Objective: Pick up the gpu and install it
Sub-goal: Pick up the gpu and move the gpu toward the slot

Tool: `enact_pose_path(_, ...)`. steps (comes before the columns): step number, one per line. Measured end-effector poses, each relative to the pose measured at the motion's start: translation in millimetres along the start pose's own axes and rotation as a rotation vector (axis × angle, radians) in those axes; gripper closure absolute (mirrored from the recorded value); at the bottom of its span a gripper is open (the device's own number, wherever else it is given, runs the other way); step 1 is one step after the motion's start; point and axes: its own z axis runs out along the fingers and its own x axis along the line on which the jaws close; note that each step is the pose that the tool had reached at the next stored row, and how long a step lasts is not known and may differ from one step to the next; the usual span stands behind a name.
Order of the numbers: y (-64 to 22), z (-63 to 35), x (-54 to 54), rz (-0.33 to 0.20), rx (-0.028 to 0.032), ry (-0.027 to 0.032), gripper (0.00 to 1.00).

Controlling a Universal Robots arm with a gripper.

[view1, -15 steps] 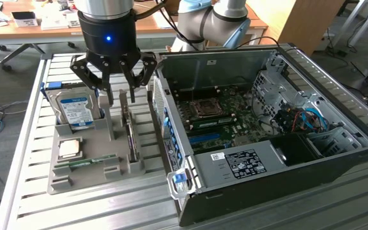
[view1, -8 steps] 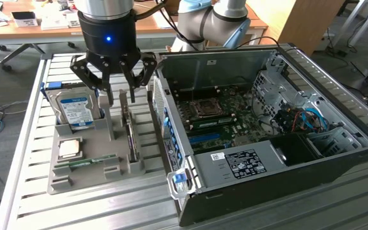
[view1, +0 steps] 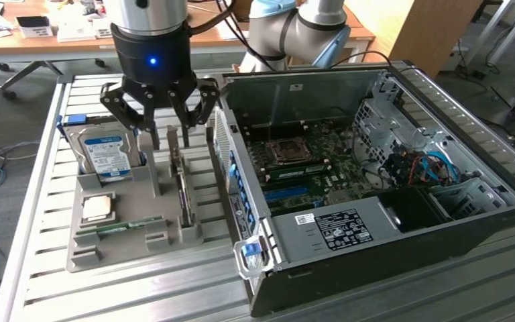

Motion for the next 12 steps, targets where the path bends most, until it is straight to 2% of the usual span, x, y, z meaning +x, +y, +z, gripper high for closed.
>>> enact_pose_path(12, -0.7, 15.0, 0.4, 0.000, -0.0001, -0.0001, 0.53)
